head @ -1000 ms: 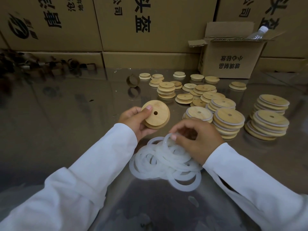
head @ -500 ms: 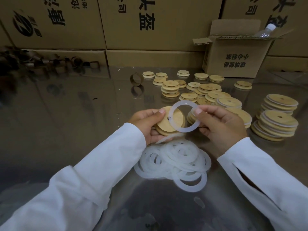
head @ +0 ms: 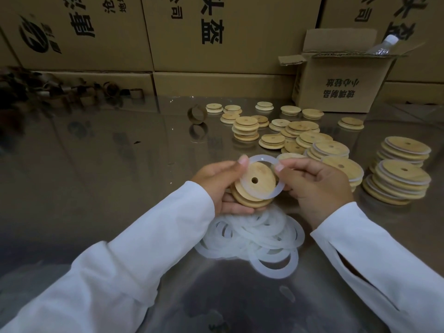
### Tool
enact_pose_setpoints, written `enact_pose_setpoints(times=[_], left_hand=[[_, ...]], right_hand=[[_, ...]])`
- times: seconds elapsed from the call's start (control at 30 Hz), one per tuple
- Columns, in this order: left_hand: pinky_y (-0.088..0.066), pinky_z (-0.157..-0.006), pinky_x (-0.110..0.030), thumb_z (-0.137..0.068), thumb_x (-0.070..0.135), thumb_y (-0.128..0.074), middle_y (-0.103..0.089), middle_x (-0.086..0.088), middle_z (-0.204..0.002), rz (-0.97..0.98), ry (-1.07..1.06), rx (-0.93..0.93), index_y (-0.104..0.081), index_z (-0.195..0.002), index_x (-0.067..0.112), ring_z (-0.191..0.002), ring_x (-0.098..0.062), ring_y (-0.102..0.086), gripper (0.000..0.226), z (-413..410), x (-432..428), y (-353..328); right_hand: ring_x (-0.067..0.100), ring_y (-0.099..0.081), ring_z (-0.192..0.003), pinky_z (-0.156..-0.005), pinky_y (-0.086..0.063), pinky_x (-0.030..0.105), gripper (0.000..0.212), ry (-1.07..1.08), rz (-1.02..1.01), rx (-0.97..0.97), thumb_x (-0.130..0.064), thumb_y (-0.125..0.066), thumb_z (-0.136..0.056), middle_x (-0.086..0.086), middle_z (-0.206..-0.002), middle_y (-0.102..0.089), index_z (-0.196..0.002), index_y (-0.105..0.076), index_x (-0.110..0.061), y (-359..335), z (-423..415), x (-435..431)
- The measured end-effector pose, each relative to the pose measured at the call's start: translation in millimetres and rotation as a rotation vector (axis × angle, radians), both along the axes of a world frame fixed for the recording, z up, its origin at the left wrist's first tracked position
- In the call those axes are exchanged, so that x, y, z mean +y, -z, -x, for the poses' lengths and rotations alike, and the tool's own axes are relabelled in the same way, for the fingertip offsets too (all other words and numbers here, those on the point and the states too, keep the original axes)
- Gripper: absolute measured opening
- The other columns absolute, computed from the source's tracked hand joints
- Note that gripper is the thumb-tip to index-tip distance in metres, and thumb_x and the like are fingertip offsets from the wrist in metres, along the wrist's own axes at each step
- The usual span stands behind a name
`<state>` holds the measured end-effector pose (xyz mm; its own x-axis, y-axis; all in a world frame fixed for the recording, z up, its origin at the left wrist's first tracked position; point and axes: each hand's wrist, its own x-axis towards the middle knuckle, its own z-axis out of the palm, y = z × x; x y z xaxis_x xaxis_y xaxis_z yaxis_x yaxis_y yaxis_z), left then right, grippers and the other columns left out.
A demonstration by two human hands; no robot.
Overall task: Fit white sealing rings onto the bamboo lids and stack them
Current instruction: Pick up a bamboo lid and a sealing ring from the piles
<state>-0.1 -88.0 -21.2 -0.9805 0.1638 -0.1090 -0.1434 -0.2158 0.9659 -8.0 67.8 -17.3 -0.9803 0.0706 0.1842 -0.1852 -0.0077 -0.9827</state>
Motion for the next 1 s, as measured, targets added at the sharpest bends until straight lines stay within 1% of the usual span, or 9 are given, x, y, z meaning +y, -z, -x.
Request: enact_pose_setpoints(times=[0.07,0.2,0.3,0.4,0.57,0.7,0.8,0.9,1.0], left_hand=[[-0.054,-0.047,-0.022,-0.068,0.035,-0.061,-0.071,-0.010,-0.073,0.028,0.032,0.048,-0.062,-0.094,0.011,-0.060,-0.029,-0.069,0.036,-1.3,0.4,2.3],[-0.055,-0.048,-0.023,-0.088,0.023,-0.054,-0.071,-0.007,-0.070,0.045,0.009,0.067,-0.064,-0.090,0.014,-0.062,-0.026,-0.070,0.013,0.2,-0.3,4.3],[-0.056,-0.051,-0.026,-0.091,0.020,-0.050,-0.072,-0.005,-0.071,0.051,-0.004,0.082,-0.065,-0.089,0.019,-0.065,-0.022,-0.070,0.015,0.6,0.7,4.8],[-0.058,-0.056,-0.029,-0.092,0.018,-0.047,-0.072,-0.005,-0.076,0.044,0.000,0.107,-0.066,-0.091,0.021,-0.069,-0.021,-0.070,0.019,1.0,1.1,5.1],[-0.059,-0.062,-0.033,-0.093,0.014,-0.046,-0.068,-0.011,-0.089,0.063,-0.014,0.204,-0.063,-0.098,0.017,-0.076,-0.021,-0.070,0.018,-1.6,3.2,5.6],[-0.058,-0.056,-0.030,-0.093,0.009,-0.045,-0.066,-0.010,-0.080,0.124,-0.076,0.280,-0.060,-0.095,0.010,-0.067,-0.016,-0.069,0.015,-3.1,6.8,6.0],[-0.058,-0.054,-0.031,-0.093,0.008,-0.046,-0.065,-0.010,-0.076,0.170,-0.122,0.317,-0.060,-0.093,0.008,-0.063,-0.016,-0.067,0.015,-3.1,8.3,5.7],[-0.058,-0.054,-0.032,-0.093,0.008,-0.045,-0.065,-0.009,-0.076,0.204,-0.160,0.322,-0.061,-0.091,0.010,-0.065,-0.019,-0.066,0.016,-2.7,9.1,4.7],[-0.057,-0.052,-0.029,-0.094,0.008,-0.045,-0.065,-0.009,-0.077,0.165,-0.182,0.291,-0.062,-0.091,0.011,-0.067,-0.019,-0.066,0.017,-2.4,9.0,3.5]], right_hand=[[-0.001,-0.060,-0.053,-0.054,-0.050,0.010,0.013,-0.025,0.007,0.013,-0.008,-0.070,-0.075,-0.005,-0.059,-0.067,-0.071,-0.068,-0.020,-1.0,-2.3,-1.5],[-0.002,-0.059,-0.054,-0.054,-0.048,0.008,0.012,-0.033,-0.010,0.042,-0.009,-0.069,-0.076,-0.004,-0.064,-0.067,-0.072,-0.068,-0.020,-2.4,-3.7,-2.4],[-0.004,-0.058,-0.053,-0.052,-0.046,0.006,0.012,-0.018,-0.044,0.059,-0.011,-0.069,-0.078,-0.007,-0.061,-0.066,-0.071,-0.068,-0.021,-2.0,-3.3,-2.1],[-0.004,-0.057,-0.054,-0.053,-0.046,0.006,0.013,0.005,-0.088,0.070,-0.015,-0.068,-0.078,-0.004,-0.066,-0.066,-0.069,-0.067,-0.024,-0.1,-2.1,-1.6],[-0.005,-0.055,-0.055,-0.054,-0.044,0.004,0.014,0.016,-0.121,0.089,-0.016,-0.066,-0.080,-0.003,-0.068,-0.064,-0.069,-0.065,-0.025,0.1,-0.8,-1.4],[0.002,-0.055,-0.061,-0.057,-0.044,0.004,0.017,0.007,-0.167,0.095,-0.012,-0.062,-0.083,0.000,-0.070,-0.063,-0.070,-0.063,-0.023,-0.9,0.1,-1.5],[0.001,-0.055,-0.059,-0.056,-0.043,0.003,0.019,0.021,-0.200,0.099,-0.010,-0.060,-0.085,-0.002,-0.068,-0.062,-0.069,-0.062,-0.021,-1.3,0.8,-1.8],[0.004,-0.054,-0.063,-0.056,-0.042,0.002,0.019,0.033,-0.217,0.095,-0.010,-0.059,-0.086,-0.002,-0.069,-0.061,-0.070,-0.062,-0.020,-0.6,0.7,-2.4],[0.006,-0.054,-0.064,-0.056,-0.042,0.003,0.018,0.022,-0.213,0.094,-0.011,-0.060,-0.086,-0.002,-0.070,-0.062,-0.070,-0.062,-0.021,-1.5,0.0,-3.0]])
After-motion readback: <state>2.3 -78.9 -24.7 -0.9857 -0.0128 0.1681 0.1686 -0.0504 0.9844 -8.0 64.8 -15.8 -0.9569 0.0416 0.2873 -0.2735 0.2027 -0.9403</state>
